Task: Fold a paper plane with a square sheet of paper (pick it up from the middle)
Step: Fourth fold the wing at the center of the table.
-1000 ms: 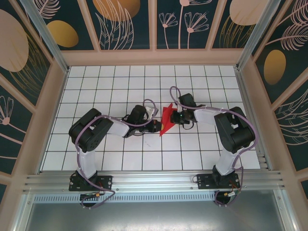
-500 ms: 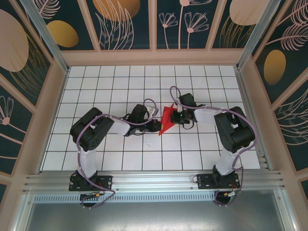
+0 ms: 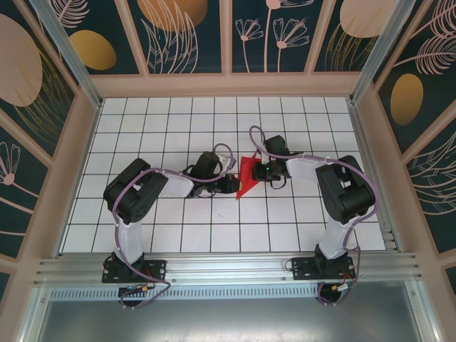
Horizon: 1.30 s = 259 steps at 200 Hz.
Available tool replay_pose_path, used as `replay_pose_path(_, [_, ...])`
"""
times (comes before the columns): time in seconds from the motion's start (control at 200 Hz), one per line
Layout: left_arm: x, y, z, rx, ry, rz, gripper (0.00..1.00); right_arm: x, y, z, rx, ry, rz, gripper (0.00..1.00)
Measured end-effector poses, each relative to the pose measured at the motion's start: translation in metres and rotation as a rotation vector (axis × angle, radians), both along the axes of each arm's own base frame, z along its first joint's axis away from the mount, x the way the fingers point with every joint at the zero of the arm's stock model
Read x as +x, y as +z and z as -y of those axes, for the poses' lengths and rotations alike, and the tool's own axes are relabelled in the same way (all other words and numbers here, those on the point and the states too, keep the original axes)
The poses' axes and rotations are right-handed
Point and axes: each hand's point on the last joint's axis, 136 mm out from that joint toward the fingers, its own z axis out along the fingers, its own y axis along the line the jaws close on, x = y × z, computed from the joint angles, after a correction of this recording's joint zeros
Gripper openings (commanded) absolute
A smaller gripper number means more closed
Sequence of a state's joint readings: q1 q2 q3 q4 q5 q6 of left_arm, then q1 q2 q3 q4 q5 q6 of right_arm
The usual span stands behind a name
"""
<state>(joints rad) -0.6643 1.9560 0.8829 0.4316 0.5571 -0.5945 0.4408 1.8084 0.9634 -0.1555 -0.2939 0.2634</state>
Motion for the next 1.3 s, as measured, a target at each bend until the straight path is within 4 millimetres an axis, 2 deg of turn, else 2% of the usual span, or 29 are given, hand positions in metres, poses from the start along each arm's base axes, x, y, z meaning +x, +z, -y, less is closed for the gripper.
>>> replay_pose_path(0.235, [0.005,0.003,-0.005,-0.011,0.006,-0.010,0.00,0.002,0.000,0.000,-0.016,0.025,0.011,0.14])
replay_pose_path(0.646, [0.001,0.013,0.003,-0.054,-0.041,-0.031,0.00,0.005,0.000,0.000,-0.045,0.085,0.038,0.14])
replay_pose_path(1.296, [0.007,-0.001,-0.004,-0.069,0.026,-0.078,0.00,0.008,0.000,-0.001,-0.067,0.129,0.052,0.14])
